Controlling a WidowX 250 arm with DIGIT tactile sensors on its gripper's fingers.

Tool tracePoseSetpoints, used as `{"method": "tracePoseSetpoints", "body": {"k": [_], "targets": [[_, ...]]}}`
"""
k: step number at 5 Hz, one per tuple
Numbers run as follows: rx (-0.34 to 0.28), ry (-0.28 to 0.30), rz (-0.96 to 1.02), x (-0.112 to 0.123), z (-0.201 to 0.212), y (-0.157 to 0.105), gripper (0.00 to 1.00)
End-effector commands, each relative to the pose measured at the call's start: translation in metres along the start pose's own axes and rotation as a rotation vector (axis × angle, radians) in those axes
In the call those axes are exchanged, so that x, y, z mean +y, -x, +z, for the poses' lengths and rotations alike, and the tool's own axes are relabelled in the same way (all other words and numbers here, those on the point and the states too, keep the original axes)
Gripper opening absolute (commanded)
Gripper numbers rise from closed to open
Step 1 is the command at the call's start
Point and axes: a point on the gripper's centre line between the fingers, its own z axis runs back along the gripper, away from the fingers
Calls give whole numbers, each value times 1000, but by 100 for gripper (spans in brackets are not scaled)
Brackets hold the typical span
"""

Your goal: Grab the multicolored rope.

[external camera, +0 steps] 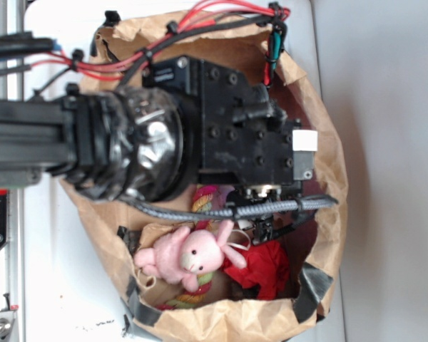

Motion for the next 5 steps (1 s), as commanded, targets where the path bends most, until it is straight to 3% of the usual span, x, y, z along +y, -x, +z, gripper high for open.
{"method": "tracePoseSetpoints", "body": {"k": [1, 3, 5], "targets": [[-102, -35, -17, -9, 4, -18, 100], [-131, -75, 8, -11, -13, -27, 100], [-122, -85, -7, -14, -21, -26, 100]]}}
